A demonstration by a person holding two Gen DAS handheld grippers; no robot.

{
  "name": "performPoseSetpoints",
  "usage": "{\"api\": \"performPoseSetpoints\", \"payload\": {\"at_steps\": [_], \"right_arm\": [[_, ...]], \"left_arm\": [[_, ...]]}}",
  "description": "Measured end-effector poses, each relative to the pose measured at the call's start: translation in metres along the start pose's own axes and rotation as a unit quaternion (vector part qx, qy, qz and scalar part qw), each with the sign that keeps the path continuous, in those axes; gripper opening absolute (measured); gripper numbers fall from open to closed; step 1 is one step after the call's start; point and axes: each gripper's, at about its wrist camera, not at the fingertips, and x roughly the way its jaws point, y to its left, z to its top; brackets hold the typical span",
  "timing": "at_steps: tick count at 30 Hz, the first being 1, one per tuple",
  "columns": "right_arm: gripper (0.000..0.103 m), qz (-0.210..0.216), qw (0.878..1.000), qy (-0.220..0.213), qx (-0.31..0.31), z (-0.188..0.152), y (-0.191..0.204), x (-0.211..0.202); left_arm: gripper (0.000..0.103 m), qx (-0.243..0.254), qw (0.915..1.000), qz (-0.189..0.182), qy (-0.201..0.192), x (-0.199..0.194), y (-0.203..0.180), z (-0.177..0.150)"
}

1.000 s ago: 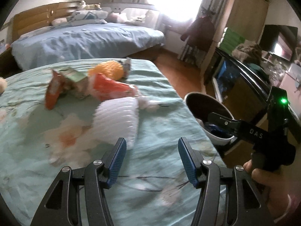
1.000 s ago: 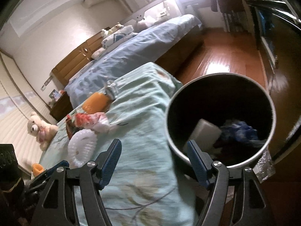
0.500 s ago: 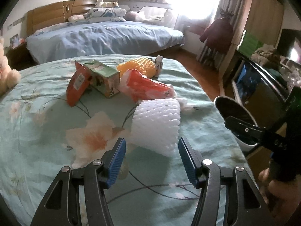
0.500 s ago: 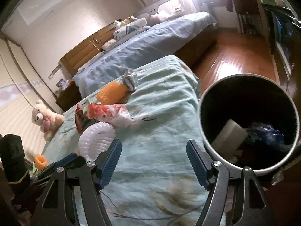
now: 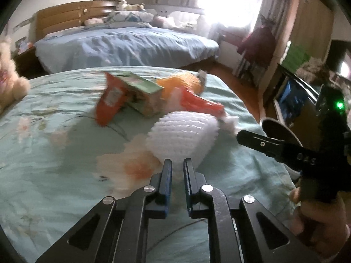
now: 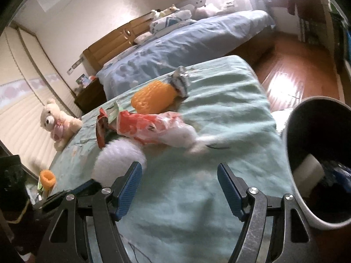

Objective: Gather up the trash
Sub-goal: 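Grasp the white foam net with the left tool, then grasp the red-and-white plastic bag with the right tool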

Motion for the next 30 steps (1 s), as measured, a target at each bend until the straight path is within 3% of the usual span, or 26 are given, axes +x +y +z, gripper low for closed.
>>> {"api": "performPoseSetpoints", "payload": {"at_steps": [6, 12, 13, 14, 16, 17, 30], "right_arm": [[0.073, 0.0, 1.0, 0.006, -0.011, 0.012, 0.003, 0.017], [0.072, -0.01, 0.999, 0.017, -0.047, 0.024, 0.009, 0.034], [0.066, -0.012, 0.999, 0.019, -0.049, 0.024, 0.009, 0.036], [0.046, -0.014, 0.998, 0.02, -0.051, 0.023, 0.009, 0.036], [0.03, -0.015, 0.998, 0.027, -0.054, 0.021, 0.008, 0.037], [0.012, -0.013, 0.998, 0.025, -0.054, 0.019, 0.008, 0.035], [0.011, 0.023, 0.999, 0.012, -0.043, -0.012, 0.008, -0.007]], "left_arm": [[0.009, -0.026, 0.9995, 0.015, -0.009, -0.009, 0.026, -0.001], [0.009, -0.031, 0.9994, 0.015, 0.0, -0.005, 0.028, -0.003], [0.009, -0.031, 0.9994, 0.014, 0.001, -0.004, 0.028, 0.0], [0.009, -0.03, 0.9994, 0.013, 0.002, -0.003, 0.028, 0.0], [0.009, -0.029, 0.9995, 0.011, 0.004, -0.001, 0.027, 0.001], [0.009, -0.029, 0.9995, 0.009, 0.004, 0.0, 0.028, 0.002], [0.009, -0.024, 0.9996, -0.011, 0.007, 0.004, 0.018, 0.0]]}}
